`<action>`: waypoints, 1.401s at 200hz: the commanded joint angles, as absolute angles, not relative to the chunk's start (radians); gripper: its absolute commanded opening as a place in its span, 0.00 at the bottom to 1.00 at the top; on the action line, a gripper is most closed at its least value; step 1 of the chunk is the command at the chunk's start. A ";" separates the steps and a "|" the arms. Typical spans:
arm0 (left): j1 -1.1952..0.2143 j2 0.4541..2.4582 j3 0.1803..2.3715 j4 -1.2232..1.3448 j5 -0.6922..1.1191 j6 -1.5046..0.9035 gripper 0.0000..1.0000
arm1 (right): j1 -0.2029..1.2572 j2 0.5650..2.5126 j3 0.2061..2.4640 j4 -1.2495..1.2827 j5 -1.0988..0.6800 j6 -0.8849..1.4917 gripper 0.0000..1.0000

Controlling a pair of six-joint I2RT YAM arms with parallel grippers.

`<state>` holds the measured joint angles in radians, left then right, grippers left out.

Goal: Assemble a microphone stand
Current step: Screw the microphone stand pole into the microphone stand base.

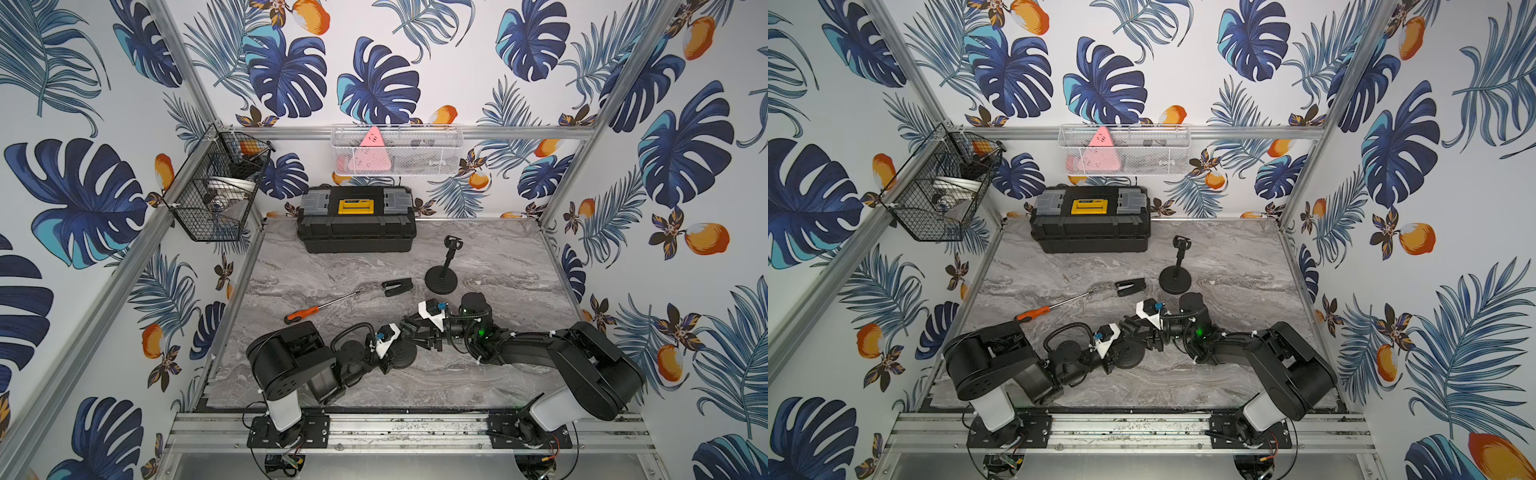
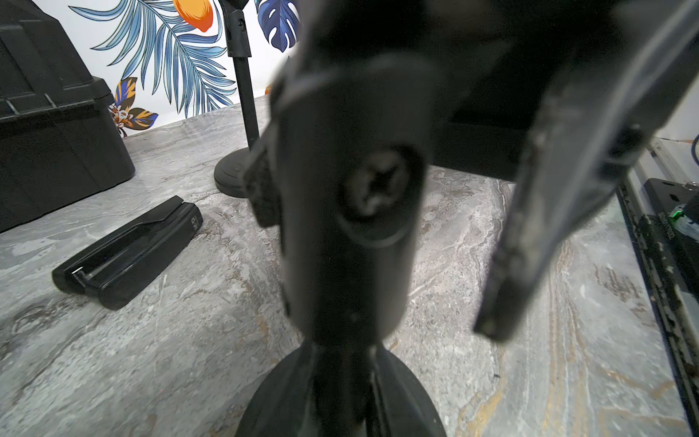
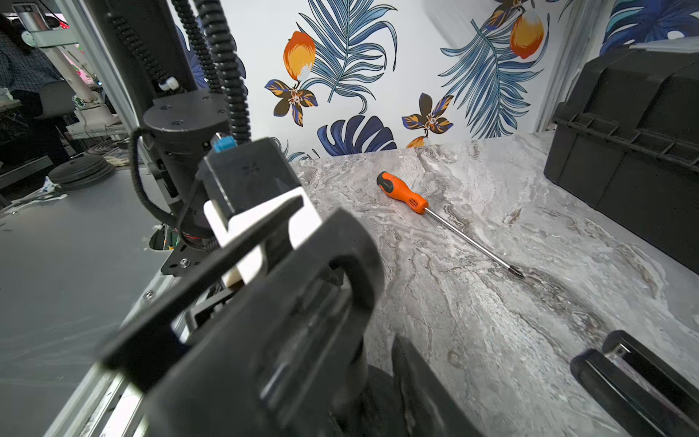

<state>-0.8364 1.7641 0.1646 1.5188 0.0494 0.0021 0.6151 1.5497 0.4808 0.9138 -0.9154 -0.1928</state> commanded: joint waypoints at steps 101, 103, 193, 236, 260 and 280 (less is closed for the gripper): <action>-0.836 1.780 0.180 1.543 0.062 0.012 0.26 | 0.616 1.629 0.491 1.110 -0.993 -0.117 0.07; -0.836 1.778 0.178 1.543 0.060 0.012 0.27 | 0.616 1.628 0.491 1.106 -0.991 -0.121 0.04; -0.836 1.734 0.124 1.543 0.018 0.009 0.31 | 0.666 1.561 0.379 1.021 -0.767 -0.205 0.00; -0.836 1.710 0.112 1.543 0.031 0.006 0.25 | 0.771 1.468 0.327 0.931 -0.484 -0.202 0.00; -0.836 1.712 0.115 1.543 0.038 0.006 0.22 | 0.836 1.424 0.284 0.931 -0.320 -0.180 0.00; -0.836 1.707 0.115 1.543 0.042 0.005 0.21 | 0.896 1.392 0.276 0.881 -0.162 -0.159 0.00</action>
<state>-0.8394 1.7153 0.1150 1.4998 0.0814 0.0135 0.8467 1.4124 0.2909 1.0630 -0.3965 -0.1909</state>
